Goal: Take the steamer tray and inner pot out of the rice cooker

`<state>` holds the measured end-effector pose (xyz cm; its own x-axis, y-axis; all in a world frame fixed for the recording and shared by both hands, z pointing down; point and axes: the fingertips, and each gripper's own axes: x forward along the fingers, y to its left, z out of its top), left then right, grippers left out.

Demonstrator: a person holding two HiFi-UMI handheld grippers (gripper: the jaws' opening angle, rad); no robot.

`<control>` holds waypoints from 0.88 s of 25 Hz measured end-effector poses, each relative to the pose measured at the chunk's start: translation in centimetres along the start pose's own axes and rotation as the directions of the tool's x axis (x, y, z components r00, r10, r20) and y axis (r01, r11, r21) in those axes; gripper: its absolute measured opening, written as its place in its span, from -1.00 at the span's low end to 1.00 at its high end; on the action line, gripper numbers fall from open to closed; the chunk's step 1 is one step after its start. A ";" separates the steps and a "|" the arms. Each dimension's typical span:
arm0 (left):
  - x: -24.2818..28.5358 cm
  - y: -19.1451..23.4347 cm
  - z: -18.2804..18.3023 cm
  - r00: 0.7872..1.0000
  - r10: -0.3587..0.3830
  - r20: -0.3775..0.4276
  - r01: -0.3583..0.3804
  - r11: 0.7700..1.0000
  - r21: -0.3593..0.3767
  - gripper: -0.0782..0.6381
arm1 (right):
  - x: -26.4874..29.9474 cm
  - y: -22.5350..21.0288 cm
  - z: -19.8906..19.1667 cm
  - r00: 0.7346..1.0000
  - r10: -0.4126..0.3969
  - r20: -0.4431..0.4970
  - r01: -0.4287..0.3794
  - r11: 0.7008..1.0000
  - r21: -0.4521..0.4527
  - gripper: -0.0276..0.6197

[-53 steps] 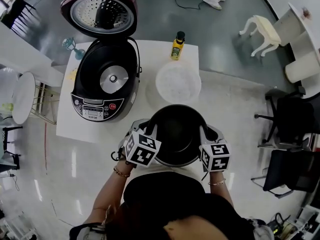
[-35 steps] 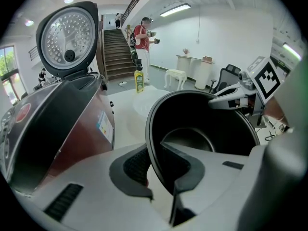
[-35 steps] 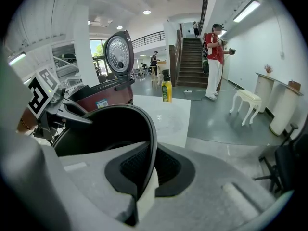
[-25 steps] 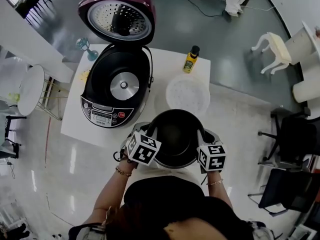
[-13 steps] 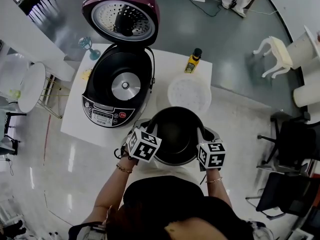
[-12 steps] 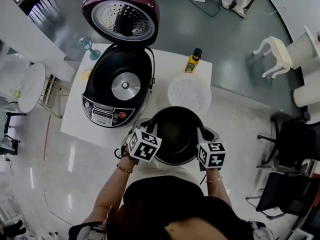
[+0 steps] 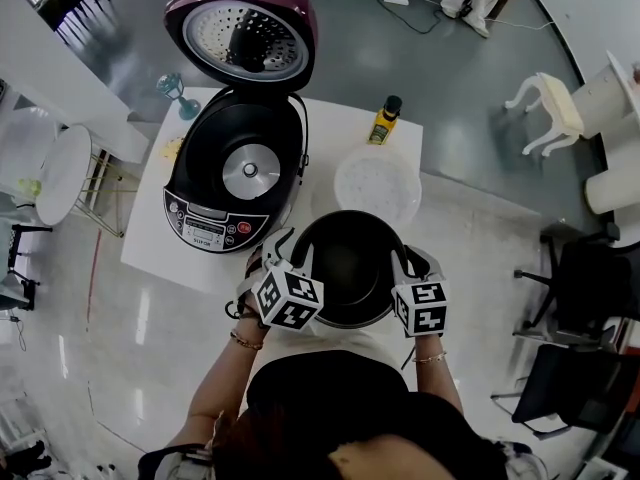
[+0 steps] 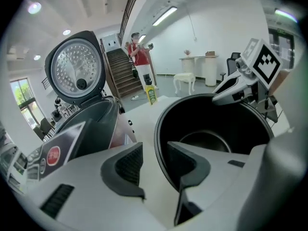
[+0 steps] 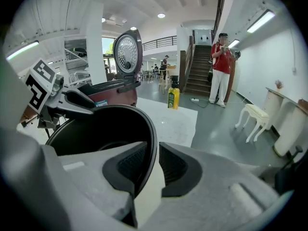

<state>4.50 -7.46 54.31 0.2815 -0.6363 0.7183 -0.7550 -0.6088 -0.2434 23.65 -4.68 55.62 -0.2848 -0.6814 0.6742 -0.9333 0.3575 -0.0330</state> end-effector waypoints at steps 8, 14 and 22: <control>-4.1 0.7 3.6 0.993 0.006 0.115 -0.001 0.999 -0.038 -0.34 | -2.0 0.9 3.0 0.997 -0.066 0.032 0.071 0.979 -0.193 -0.70; -7.3 3.1 5.4 0.973 0.090 0.212 -0.062 0.989 -0.137 -0.34 | -4.8 1.4 6.5 0.979 -0.080 0.188 0.131 0.953 -0.273 -0.70; -11.7 6.9 6.5 0.918 0.169 0.358 -0.063 0.955 -0.289 -0.71 | -10.0 1.3 12.8 0.889 -0.010 0.458 0.089 0.985 -0.151 -0.90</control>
<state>-0.16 -7.29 40.01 0.3431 -0.8569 0.3847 -0.9100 -0.4047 -0.0899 22.48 -5.55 39.35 -0.3442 -0.9018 0.2612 -0.9112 0.3879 0.1386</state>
